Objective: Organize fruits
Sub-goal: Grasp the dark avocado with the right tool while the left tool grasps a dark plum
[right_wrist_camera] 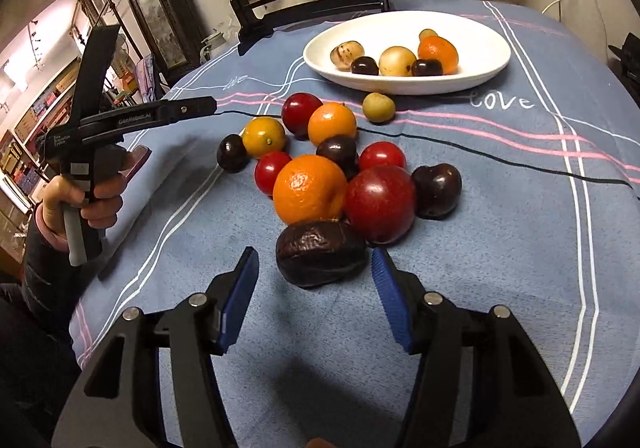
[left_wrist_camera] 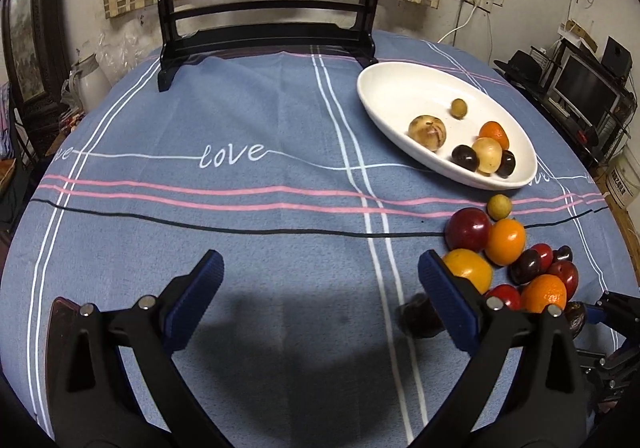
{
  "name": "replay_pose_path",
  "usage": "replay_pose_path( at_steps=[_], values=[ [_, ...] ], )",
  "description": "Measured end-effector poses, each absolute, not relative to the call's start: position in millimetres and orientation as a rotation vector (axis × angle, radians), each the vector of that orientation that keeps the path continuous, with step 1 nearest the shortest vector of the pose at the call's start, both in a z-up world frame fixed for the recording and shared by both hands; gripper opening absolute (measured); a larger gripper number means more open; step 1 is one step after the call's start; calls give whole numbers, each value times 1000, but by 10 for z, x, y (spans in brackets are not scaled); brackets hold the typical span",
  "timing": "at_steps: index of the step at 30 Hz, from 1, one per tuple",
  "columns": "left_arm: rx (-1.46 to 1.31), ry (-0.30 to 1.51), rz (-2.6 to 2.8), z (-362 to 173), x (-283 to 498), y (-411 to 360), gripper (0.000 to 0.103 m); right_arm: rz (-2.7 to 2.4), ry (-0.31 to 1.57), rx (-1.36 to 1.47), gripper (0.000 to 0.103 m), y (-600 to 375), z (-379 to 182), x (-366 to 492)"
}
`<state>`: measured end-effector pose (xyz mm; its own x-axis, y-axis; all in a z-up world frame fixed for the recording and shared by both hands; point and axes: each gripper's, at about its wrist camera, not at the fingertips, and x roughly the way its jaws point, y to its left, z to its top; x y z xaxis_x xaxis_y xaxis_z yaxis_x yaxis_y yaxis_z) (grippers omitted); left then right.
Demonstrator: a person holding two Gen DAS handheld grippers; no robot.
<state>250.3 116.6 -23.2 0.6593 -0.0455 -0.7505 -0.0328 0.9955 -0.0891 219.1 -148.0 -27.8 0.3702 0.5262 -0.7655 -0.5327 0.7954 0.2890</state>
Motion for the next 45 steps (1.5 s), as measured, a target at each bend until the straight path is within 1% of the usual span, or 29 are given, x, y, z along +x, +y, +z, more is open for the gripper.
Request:
replay_pose_path(
  at_steps=[1, 2, 3, 8, 12, 15, 17, 18, 20, 23, 31, 37, 41, 45],
  values=[
    [-101, 853, -5, -233, 2503, 1177, 99, 678, 982, -7, 52, -1476, -278, 2196],
    [-103, 852, -4, -232, 2501, 1184, 99, 671, 982, -5, 48, -1479, -279, 2202],
    [-104, 851, -2, -230, 2497, 1190, 99, 668, 982, -2, 45, -1483, -281, 2210],
    [-99, 847, 5, -224, 2489, 1225, 99, 704, 981, 53, 44, -1553, -285, 2238],
    [-107, 842, -47, -216, 2441, 1244, 99, 776, 932, 170, 44, -1696, -213, 2240],
    [-56, 822, -141, -208, 2355, 1083, 98, 772, 914, 212, 44, -1767, -188, 2266],
    [4, 814, -199, -216, 2304, 924, 87, 764, 929, 230, 44, -1784, -222, 2299],
    [30, 818, -241, -235, 2282, 834, 84, 764, 932, 235, 44, -1780, -232, 2311],
    [63, 831, -292, -282, 2265, 717, 73, 764, 928, 232, 44, -1773, -224, 2300],
    [109, 863, -317, -387, 2278, 597, 62, 768, 933, 233, 44, -1772, -222, 2317],
    [146, 892, -312, -530, 2323, 543, 42, 775, 935, 236, 44, -1801, -213, 2292],
    [153, 899, -325, -568, 2333, 517, 34, 770, 933, 238, 44, -1816, -213, 2281],
    [135, 898, -327, -554, 2337, 539, 33, 768, 924, 238, 44, -1822, -201, 2282],
    [84, 870, -323, -422, 2323, 634, 33, 795, 892, 234, 44, -1850, -97, 2304]
  ],
)
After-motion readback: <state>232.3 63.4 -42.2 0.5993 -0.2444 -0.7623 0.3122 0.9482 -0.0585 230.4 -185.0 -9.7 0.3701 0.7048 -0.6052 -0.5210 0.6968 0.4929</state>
